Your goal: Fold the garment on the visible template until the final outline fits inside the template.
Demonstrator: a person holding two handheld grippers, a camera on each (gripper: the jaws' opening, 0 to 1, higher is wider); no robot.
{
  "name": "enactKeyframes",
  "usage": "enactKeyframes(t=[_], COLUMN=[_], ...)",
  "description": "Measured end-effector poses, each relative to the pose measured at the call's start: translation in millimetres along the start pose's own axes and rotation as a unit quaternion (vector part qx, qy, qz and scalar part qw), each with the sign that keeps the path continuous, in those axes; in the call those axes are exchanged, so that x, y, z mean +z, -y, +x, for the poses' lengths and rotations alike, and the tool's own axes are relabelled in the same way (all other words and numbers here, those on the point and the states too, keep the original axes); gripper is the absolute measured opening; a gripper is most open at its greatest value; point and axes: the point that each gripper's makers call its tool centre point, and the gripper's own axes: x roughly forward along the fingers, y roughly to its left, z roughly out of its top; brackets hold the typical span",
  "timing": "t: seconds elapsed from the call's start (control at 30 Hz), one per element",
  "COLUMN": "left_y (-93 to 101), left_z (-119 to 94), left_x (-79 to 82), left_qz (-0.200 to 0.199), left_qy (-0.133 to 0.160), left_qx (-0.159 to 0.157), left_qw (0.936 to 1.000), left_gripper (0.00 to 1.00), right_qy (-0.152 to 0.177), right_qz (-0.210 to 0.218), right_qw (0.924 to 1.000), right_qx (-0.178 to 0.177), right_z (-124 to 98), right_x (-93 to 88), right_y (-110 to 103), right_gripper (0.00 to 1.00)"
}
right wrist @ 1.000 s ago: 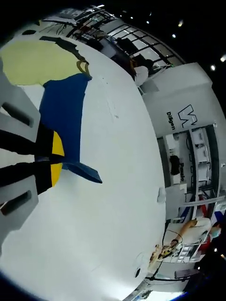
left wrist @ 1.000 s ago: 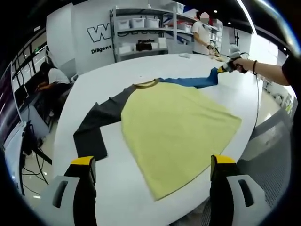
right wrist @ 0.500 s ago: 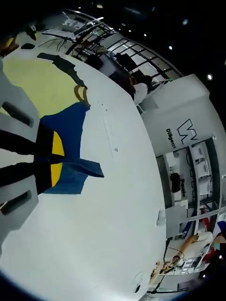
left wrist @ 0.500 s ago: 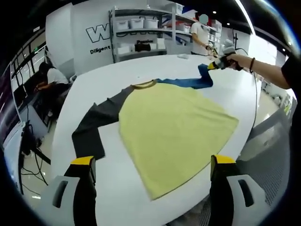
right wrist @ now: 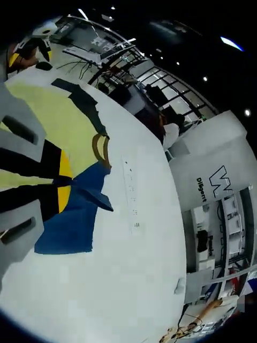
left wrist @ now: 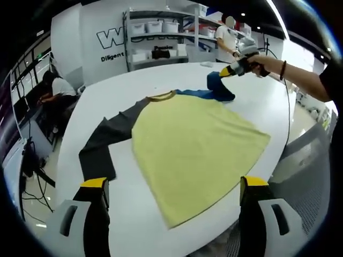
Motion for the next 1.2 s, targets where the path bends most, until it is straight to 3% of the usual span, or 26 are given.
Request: enactKeyframes(t=[0.5, 0.83, 1.2], left_y=[-0.4, -7.4, -10.9], left_z=[-1, -4, -5], left_x=[-2.0, -2.8, -4.5], left_qz=[0.002, -0.001, 0.000], left_qy=[-0.001, 0.002, 0.002], left_qx=[-0.002, 0.005, 0.009], left_qw=[1.0000, 1.0000, 1.0000], left_gripper=[0.99, 0.99, 0.99], right_qy=[-0.009, -0.020, -0.047], right_qz=[-0.008, -0.029, -0.052], right_qw=[0.9981, 0.9960, 0.9935], right_qx=[0.060, 0.082, 0.090], right_z=[30, 55, 77], right_x=[-7.6, -18.6, -37.3], right_y=[-74, -122, -156], right_gripper=[0.00, 0.00, 0.00])
